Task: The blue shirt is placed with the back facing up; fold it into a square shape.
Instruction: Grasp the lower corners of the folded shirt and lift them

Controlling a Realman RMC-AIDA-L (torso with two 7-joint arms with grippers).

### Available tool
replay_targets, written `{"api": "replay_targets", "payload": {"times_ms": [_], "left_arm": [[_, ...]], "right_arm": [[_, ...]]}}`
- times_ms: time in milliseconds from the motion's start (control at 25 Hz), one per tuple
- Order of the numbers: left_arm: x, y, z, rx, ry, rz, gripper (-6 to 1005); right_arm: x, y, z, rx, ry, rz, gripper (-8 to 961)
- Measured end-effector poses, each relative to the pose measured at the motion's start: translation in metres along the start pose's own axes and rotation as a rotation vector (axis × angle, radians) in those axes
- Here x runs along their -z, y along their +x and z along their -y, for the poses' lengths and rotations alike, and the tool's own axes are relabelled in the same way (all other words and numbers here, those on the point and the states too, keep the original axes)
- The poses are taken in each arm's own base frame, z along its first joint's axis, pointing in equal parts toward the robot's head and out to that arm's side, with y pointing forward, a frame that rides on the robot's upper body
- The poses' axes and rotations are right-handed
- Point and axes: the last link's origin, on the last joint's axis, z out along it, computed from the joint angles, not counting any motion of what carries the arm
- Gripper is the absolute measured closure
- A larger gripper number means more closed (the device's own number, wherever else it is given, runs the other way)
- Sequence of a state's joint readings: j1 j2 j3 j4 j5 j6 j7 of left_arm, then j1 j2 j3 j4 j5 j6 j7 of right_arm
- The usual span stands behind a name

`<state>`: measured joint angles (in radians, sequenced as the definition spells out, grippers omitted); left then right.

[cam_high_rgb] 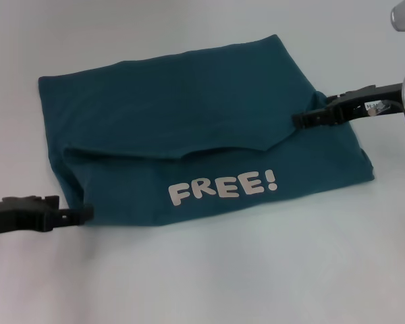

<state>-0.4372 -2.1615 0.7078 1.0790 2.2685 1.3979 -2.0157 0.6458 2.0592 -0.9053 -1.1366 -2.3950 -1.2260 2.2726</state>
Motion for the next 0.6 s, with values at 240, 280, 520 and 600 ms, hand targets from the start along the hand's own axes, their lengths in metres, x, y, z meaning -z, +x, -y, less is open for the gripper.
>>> {"api": "replay_targets", "payload": {"times_ms": [240, 280, 520, 600], "left_arm": [[-0.002, -0.011, -0.001, -0.081, -0.012, 0.020, 63], [-0.003, -0.012, 0.000, -0.094, -0.011, 0.021, 63], [-0.016, -0.023, 0.006, -0.146, 0.040, 0.020, 62], [-0.025, -0.026, 0.007, -0.165, 0.060, 0.033, 62]], "right_arm": [[0.007, -0.007, -0.008, -0.006, -0.017, 0.002, 34], [0.007, -0.008, -0.008, -0.010, -0.017, 0.003, 34], [0.004, -0.010, -0.012, -0.018, -0.022, 0.014, 35], [0.004, -0.011, -0.012, -0.018, -0.020, 0.017, 35]]}}
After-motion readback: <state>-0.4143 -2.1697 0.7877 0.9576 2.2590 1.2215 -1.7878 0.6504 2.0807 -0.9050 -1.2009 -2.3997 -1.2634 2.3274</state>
